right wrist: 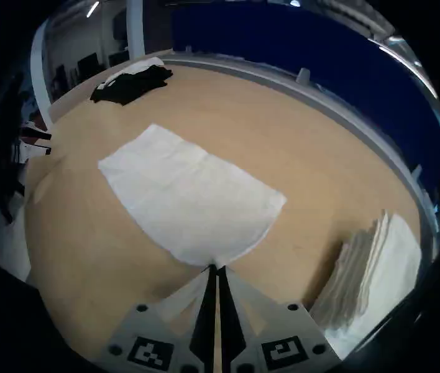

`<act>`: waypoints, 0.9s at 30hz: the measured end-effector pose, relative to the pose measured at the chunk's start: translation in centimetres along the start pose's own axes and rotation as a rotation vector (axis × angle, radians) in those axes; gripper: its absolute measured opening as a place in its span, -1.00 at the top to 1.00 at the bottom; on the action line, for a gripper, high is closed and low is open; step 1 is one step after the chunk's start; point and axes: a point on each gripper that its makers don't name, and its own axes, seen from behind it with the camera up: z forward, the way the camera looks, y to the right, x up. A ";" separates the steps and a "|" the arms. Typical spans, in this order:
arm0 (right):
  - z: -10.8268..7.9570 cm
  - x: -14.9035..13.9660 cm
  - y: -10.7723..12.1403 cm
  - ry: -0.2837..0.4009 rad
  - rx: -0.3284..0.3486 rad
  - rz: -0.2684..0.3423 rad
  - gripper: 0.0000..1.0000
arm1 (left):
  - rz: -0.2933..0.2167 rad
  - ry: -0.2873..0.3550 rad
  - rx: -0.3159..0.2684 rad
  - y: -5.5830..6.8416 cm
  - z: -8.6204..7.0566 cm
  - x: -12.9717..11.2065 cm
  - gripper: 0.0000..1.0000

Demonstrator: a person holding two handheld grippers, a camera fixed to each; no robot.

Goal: Fold towel

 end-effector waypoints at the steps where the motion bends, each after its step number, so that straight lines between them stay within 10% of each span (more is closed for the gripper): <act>1: -0.2 0.6 0.0 0.007 0.000 -0.009 0.95 | 0.000 0.001 -0.001 0.0 0.0 0.0 -0.95; 27: 0.5 10.9 -2.3 0.095 0.034 -0.146 0.95 | -0.009 0.031 -0.014 0.1 -0.2 1.0 -0.95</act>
